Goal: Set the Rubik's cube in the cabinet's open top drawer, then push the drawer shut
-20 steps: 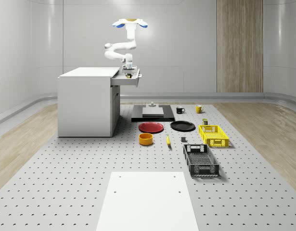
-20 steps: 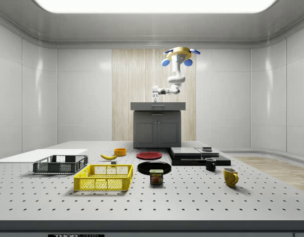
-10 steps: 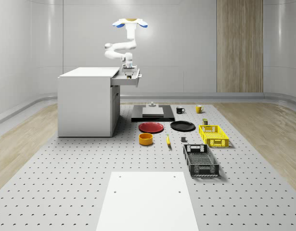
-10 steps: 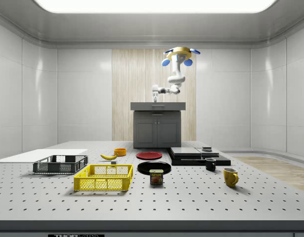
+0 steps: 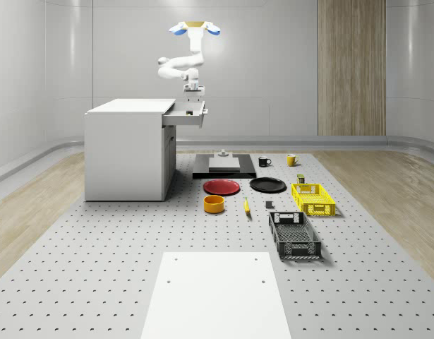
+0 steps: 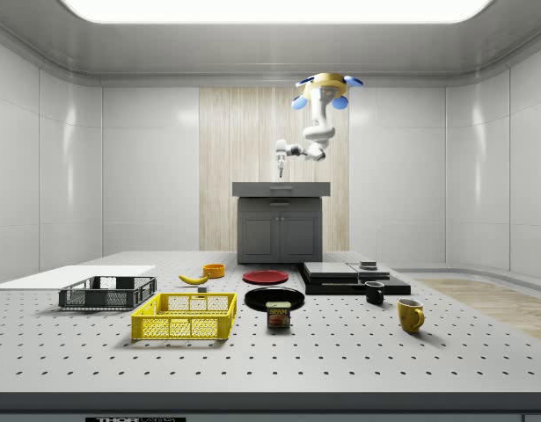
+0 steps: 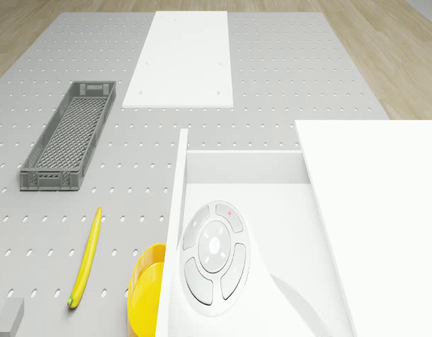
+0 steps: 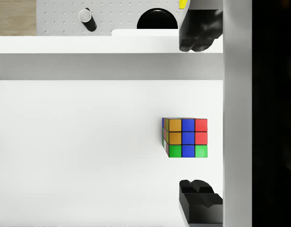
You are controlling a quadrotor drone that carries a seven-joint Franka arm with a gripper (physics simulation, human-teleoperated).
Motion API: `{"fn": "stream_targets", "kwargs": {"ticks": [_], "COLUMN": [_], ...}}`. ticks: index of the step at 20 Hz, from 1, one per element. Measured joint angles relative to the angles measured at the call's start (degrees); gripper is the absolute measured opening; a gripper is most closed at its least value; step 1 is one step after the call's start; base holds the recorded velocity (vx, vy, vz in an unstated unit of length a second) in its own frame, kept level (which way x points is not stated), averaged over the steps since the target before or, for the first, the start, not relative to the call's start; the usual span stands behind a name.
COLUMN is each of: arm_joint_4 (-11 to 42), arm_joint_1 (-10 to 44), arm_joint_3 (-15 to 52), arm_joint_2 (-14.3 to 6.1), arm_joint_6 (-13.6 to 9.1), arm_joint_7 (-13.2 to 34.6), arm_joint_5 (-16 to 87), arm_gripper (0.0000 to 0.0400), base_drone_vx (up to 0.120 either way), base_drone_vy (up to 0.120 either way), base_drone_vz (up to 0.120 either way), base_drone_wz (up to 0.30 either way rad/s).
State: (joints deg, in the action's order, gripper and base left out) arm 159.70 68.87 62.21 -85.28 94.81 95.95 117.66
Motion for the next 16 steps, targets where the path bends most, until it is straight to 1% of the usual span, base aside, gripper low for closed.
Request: {"fn": "stream_targets", "kwargs": {"ticks": [1,16], "arm_joint_4": [0.04,0.25], "arm_joint_1": [-0.05,-0.53], "arm_joint_3": [0.07,0.22], "arm_joint_2": [0.05,0.78], "arm_joint_6": [-0.09,-0.93], "arm_joint_7": [-0.02,-0.33], "arm_joint_5": [-0.04,0.04], "arm_gripper": [0.04,0.04], "base_drone_vx": [-0.12,-0.003], "base_drone_vy": [0.12,0.12], "base_drone_vz": [0.0,0.0], "base_drone_wz": [0.0,0.0]}}
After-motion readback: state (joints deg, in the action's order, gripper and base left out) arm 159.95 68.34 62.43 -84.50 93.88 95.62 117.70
